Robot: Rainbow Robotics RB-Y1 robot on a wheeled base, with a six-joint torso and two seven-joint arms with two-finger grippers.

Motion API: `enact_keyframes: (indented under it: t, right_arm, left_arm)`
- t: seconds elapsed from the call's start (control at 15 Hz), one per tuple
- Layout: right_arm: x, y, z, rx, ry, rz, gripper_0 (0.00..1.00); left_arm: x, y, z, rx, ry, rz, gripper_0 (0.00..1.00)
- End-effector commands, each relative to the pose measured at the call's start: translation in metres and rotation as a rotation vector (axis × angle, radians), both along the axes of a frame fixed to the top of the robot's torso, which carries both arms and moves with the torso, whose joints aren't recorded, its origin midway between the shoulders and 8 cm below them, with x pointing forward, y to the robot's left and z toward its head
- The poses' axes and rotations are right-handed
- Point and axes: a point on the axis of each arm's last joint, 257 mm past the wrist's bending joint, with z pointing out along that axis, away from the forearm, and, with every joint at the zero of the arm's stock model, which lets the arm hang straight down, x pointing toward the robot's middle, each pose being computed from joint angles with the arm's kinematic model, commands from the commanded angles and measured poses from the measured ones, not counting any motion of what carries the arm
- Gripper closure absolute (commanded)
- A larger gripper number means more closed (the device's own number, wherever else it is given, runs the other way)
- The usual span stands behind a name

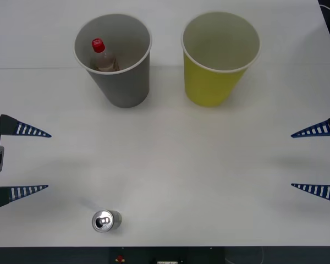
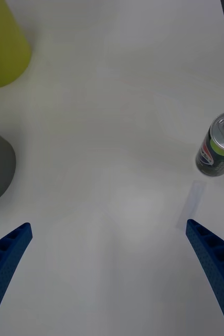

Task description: Put the can into the green bin and the plastic bottle into the gray bin

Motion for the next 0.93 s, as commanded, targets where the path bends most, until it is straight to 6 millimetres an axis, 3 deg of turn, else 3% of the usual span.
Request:
enact_keyframes:
  t: [0.07,0.47,0.93]
  right_arm:
    - [0.0,0.0,0.0,0.0,0.0,0.0,0.0]
    - [0.0,0.0,0.0,0.0,0.0,0.0,0.0]
    - [0.0,0.0,0.0,0.0,0.0,0.0,0.0]
  left_arm:
    - [0.0,0.0,0.0,0.0,0.0,0.0,0.0]
    - [0.009,0.008,0.003,-0.018,-0.025,0.041,0.0]
    - [-0.009,0.027,-0.017,-0.093,0.082,0.029,0.0]
